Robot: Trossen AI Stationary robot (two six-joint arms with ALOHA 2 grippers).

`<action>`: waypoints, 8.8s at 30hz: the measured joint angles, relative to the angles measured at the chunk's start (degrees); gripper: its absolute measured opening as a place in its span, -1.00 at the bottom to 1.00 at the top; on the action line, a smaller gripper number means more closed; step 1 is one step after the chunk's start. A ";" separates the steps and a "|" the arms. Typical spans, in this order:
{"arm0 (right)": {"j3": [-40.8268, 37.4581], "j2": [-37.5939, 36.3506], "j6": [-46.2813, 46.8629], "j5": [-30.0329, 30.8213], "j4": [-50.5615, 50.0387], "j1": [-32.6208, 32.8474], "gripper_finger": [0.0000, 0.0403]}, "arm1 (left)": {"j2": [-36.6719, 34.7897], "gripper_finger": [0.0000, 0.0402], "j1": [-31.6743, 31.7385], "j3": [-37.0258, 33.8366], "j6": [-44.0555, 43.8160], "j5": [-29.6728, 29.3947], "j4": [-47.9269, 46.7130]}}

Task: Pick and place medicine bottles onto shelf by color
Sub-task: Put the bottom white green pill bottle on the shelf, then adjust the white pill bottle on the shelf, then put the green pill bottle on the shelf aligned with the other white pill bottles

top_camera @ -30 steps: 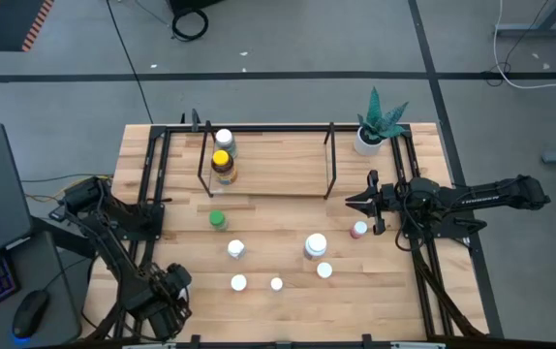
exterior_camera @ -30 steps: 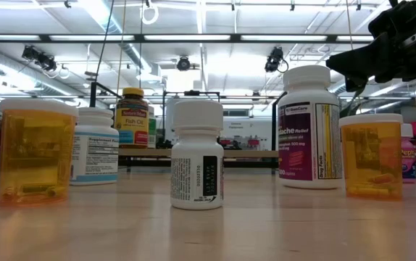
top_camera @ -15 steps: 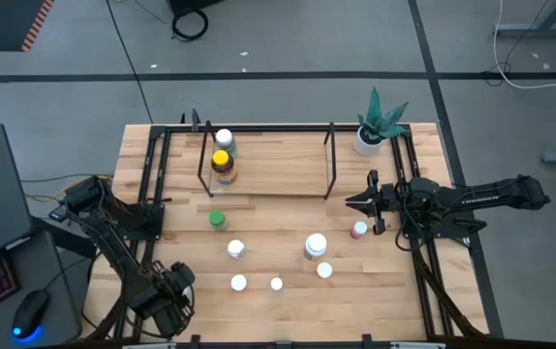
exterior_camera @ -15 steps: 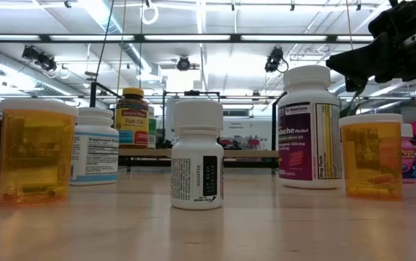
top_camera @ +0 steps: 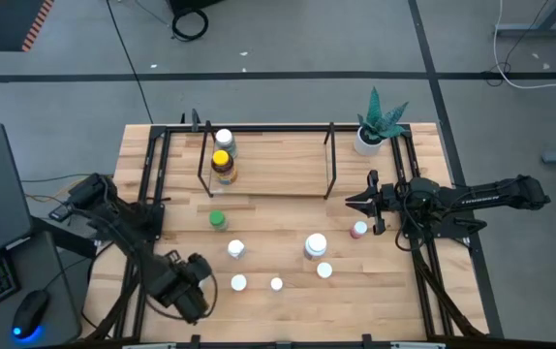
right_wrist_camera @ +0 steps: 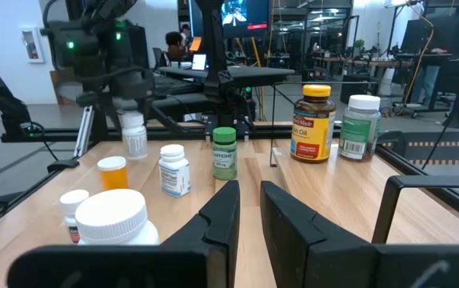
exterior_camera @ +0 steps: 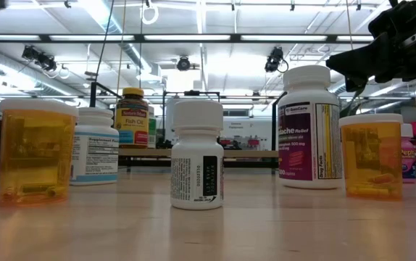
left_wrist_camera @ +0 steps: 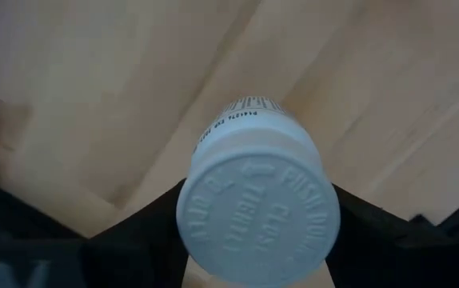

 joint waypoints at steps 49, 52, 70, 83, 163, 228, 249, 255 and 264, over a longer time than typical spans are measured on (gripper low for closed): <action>0.00 0.00 0.00 0.02 0.14 -0.01 -0.69 | 19.79 0.14 76.23 43.46 64.38 -0.64 4.03; 0.00 -0.01 0.00 0.02 0.15 -0.02 -0.69 | 22.56 0.14 77.17 43.27 64.41 -0.76 3.10; 0.00 -0.01 0.00 0.00 0.50 -0.02 -0.69 | 27.50 0.16 79.04 43.25 66.71 -6.15 -9.95; 0.00 -0.01 0.00 0.00 0.50 -0.02 -0.69 | 28.30 0.16 78.26 43.25 73.82 -9.48 -9.65; 0.00 0.00 0.00 -0.02 0.50 -0.02 -0.69 | 32.27 0.15 71.95 53.83 84.58 -21.12 -11.77; 0.00 -0.01 0.00 -0.02 1.36 -0.01 -0.69 | -2.01 -0.01 30.56 6.30 51.15 -15.19 -9.81; 0.00 -0.01 0.01 -0.03 1.43 -0.01 -0.69 | -8.98 0.29 38.84 -1.10 58.53 -12.36 -1.52; 0.00 -0.01 0.00 -0.02 1.77 0.00 -0.69 | -8.98 0.29 38.49 -1.10 65.97 -11.95 -1.46; 0.00 -0.01 0.00 -0.04 1.79 0.00 -0.69 | -8.98 0.30 39.13 -1.10 72.23 -11.48 -1.34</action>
